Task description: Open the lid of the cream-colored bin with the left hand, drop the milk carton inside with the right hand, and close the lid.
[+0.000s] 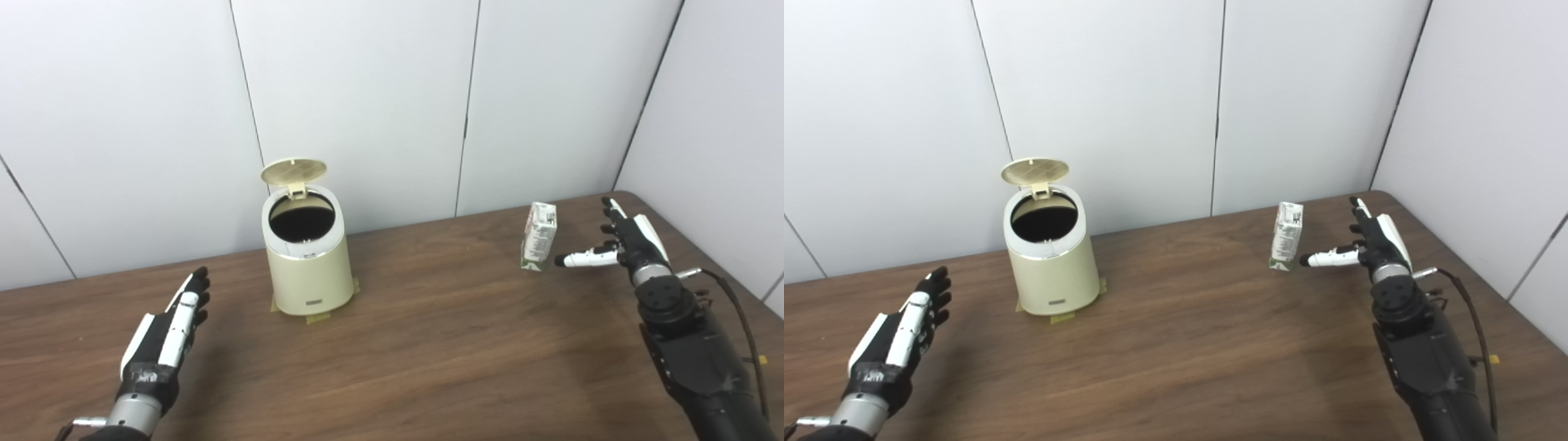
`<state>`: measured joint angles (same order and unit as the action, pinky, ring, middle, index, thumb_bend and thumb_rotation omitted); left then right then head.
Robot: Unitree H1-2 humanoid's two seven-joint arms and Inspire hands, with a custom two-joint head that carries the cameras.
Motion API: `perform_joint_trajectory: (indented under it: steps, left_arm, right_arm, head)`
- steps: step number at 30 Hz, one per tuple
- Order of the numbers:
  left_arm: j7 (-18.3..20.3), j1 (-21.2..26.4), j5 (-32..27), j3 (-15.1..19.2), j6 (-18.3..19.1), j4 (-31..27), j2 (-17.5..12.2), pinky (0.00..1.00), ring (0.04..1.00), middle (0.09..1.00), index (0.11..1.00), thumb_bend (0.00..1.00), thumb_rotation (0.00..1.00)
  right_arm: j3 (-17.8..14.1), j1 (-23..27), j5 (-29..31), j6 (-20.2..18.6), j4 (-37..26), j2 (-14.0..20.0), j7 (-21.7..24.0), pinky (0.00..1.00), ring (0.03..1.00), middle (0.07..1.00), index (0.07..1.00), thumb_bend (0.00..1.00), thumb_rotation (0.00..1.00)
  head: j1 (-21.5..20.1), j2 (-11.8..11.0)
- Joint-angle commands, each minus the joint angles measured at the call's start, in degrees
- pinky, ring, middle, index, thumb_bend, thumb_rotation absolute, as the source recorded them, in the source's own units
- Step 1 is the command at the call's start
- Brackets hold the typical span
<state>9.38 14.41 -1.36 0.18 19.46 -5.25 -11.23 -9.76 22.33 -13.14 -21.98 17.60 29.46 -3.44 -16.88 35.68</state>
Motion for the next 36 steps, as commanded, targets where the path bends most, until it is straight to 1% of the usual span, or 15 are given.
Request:
perform_joint_trajectory:
  steps: [1, 2, 3, 5, 8, 9, 11, 18, 22, 24, 27, 29, 31, 33, 36]
  left_arm:
    - [-0.3, 1.7, 0.0, 0.6, -0.5, -2.7, -0.7, 1.00, 1.000, 0.999, 1.000, 0.52, 0.97]
    - [-0.4, 1.6, -0.2, 0.8, -0.3, -2.9, -0.7, 1.00, 1.000, 1.000, 1.000, 0.52, 0.96]
    - [-0.4, 1.5, -0.3, 1.0, -0.2, -3.0, -0.7, 1.00, 1.000, 1.000, 1.000, 0.52, 0.96]
    - [-0.5, 1.3, -0.3, 1.1, -0.3, -3.0, -0.7, 1.00, 1.000, 1.000, 1.000, 0.55, 0.96]
    - [-0.3, 1.3, 0.0, 1.0, -0.1, -3.2, -0.9, 1.00, 1.000, 1.000, 1.000, 0.56, 0.97]
    - [-0.2, 1.3, 0.0, 0.9, -0.1, -3.1, -1.0, 1.00, 1.000, 1.000, 1.000, 0.56, 0.98]
    - [0.0, 1.3, -0.2, 0.9, -0.2, -3.1, -1.0, 1.00, 1.000, 1.000, 1.000, 0.56, 0.98]
    - [0.2, 1.5, -0.1, 0.7, -0.5, -2.6, -1.3, 1.00, 1.000, 1.000, 1.000, 0.55, 1.00]
    - [0.2, 1.6, 0.0, 0.8, -0.6, -2.4, -1.3, 1.00, 1.000, 1.000, 1.000, 0.57, 1.00]
    - [0.2, 1.7, 0.1, 0.8, -0.6, -2.4, -1.4, 1.00, 1.000, 1.000, 1.000, 0.58, 0.99]
    - [0.2, 1.8, -0.1, 0.9, -0.1, -2.7, -1.3, 1.00, 1.000, 1.000, 1.000, 0.59, 0.98]
    - [0.4, 1.7, -0.5, 0.9, 0.1, -2.9, -1.4, 1.00, 1.000, 1.000, 1.000, 0.57, 0.98]
    - [0.4, 1.7, -0.3, 0.9, 0.1, -3.1, -1.5, 1.00, 1.000, 1.000, 1.000, 0.56, 1.00]
    - [0.4, 1.7, -0.1, 0.8, 0.2, -3.3, -1.6, 1.00, 1.000, 1.000, 1.000, 0.55, 1.00]
    - [0.8, 1.8, -0.4, 0.7, 0.3, -3.6, -1.7, 1.00, 1.000, 1.000, 1.000, 0.55, 1.00]
  right_arm:
    - [0.0, 3.9, -0.9, 1.6, -1.9, 1.8, -1.2, 0.66, 0.862, 0.965, 0.974, 0.92, 0.03]
    - [0.5, 4.2, -1.3, 1.4, -1.6, 1.7, -1.3, 0.62, 0.845, 0.966, 0.972, 0.92, 0.02]
    - [0.7, 4.6, -1.4, 1.5, -1.2, 1.6, -1.5, 0.63, 0.843, 0.958, 0.965, 0.92, 0.02]
    - [1.1, 5.3, -1.5, 1.1, -1.0, 1.2, -1.6, 0.53, 0.757, 0.940, 0.955, 0.93, 0.00]
    - [1.9, 6.4, -1.6, 2.5, 0.8, 1.0, -1.7, 0.49, 0.712, 0.926, 0.948, 0.96, 0.02]
    - [2.3, 6.6, -1.7, 2.6, 1.1, 1.0, -1.8, 0.54, 0.735, 0.919, 0.945, 0.96, 0.03]
    - [3.0, 7.0, -2.1, 1.8, 0.7, 0.7, -1.8, 0.46, 0.651, 0.907, 0.945, 0.96, 0.05]
    - [4.0, 7.1, -1.7, -0.2, -2.4, -0.2, -0.5, 0.43, 0.706, 0.908, 0.936, 0.92, 0.02]
    - [4.5, 7.0, -1.9, -0.1, -2.6, -0.2, -0.2, 0.52, 0.801, 0.912, 0.935, 0.90, 0.02]
    - [4.3, 7.1, -1.4, 0.8, -2.1, -0.6, -0.4, 0.50, 0.755, 0.901, 0.928, 0.90, 0.01]
    - [4.7, 7.1, -1.7, 1.0, -2.3, -0.9, -0.4, 0.59, 0.797, 0.882, 0.917, 0.91, 0.01]
    - [4.9, 7.2, -1.8, 0.8, -2.3, -1.1, -0.4, 0.56, 0.761, 0.863, 0.904, 0.90, 0.00]
    - [5.9, 7.2, -3.0, 1.1, -1.7, -0.9, -0.7, 0.60, 0.786, 0.851, 0.893, 0.90, 0.01]
    - [7.5, 7.3, -5.0, 2.6, 0.1, 0.0, -1.2, 0.62, 0.775, 0.827, 0.860, 0.90, 0.02]
    - [7.6, 7.0, -5.1, 4.3, 0.9, 0.0, -1.8, 0.67, 0.750, 0.778, 0.781, 0.89, 0.01]
  head:
    - [0.1, 0.0]
    - [0.1, 0.0]
    - [0.1, 0.2]
    - [-0.1, 0.2]
    - [-0.2, 0.3]
    - [-0.3, 0.4]
    - [-0.3, 0.4]
    - [-0.4, 0.6]
    - [-0.3, 0.6]
    - [-0.1, 0.8]
    - [-0.2, 0.7]
    - [-0.2, 0.8]
    - [0.0, 0.7]
    - [0.0, 0.8]
    - [0.1, 0.8]
